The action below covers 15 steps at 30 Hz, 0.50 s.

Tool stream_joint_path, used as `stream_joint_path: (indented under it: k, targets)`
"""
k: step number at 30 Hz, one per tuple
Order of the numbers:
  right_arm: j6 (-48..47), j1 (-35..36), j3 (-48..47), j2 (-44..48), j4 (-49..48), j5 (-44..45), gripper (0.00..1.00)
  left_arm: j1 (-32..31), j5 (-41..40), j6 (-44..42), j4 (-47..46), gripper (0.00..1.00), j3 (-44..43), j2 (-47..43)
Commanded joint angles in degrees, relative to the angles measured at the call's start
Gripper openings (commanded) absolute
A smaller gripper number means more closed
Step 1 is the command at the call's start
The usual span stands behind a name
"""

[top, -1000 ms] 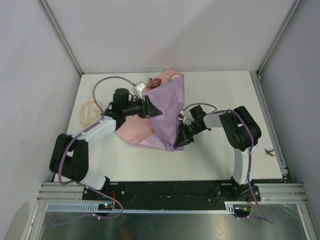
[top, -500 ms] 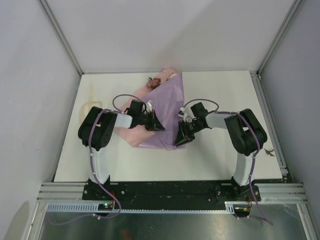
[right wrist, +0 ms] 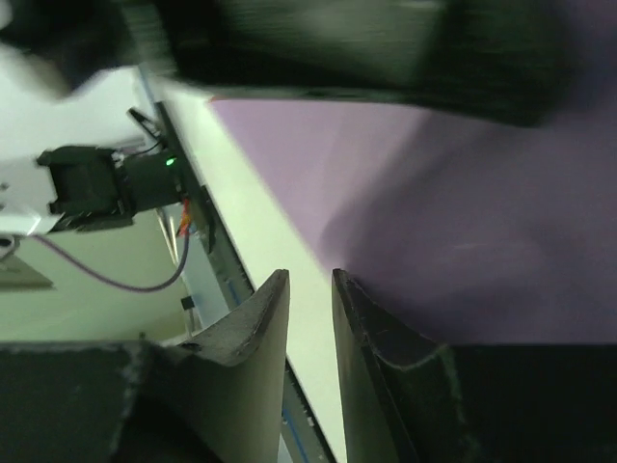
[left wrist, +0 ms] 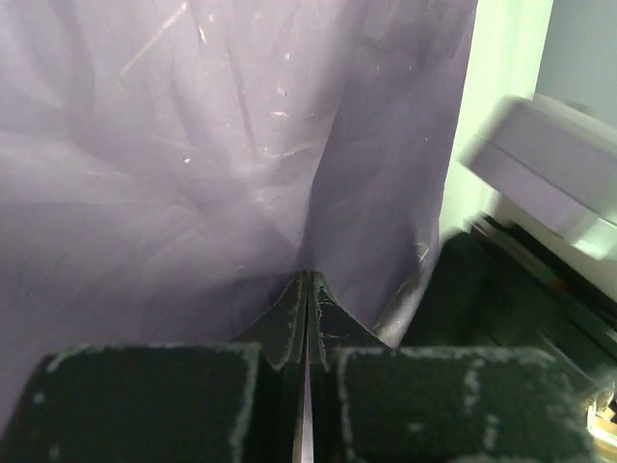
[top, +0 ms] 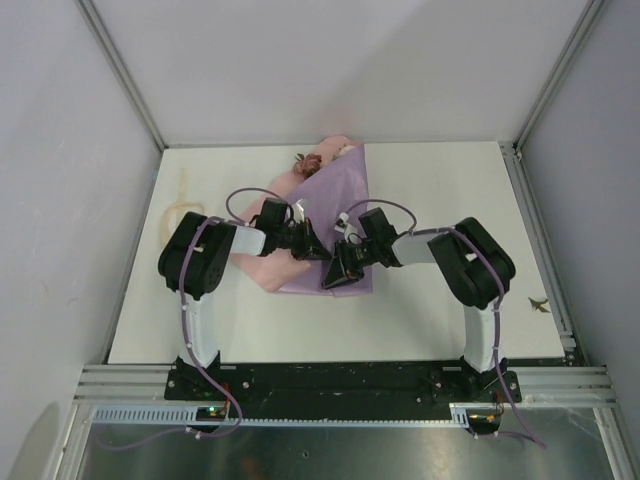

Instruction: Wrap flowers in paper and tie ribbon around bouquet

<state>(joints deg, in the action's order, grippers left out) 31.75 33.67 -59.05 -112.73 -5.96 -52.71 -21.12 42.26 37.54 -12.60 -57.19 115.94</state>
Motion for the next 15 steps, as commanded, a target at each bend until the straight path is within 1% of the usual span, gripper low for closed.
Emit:
stream_joint_path:
  k: [1, 5, 9, 15]
  targets:
    - [3.11, -1.77, -0.63, -4.66, -3.72, 2.87, 0.29, 0.39, -4.33, -2.93, 1.62, 0.00, 0.21, 0.02]
    - [3.32, -2.20, -0.63, -6.78, -1.15, 1.47, 0.28, -0.05, -3.74, -3.89, 2.22, 0.00, 1.47, -0.72]
    - [1.35, -0.66, -0.37, -5.87, 4.18, -1.02, 0.27, -1.41, -3.22, -5.32, 3.67, 0.00, 4.43, -1.40]
    - [2.71, 2.21, 2.74, -2.66, 3.18, -2.80, 0.27, -1.89, -2.74, -7.68, 5.59, 0.00, 5.60, -2.54]
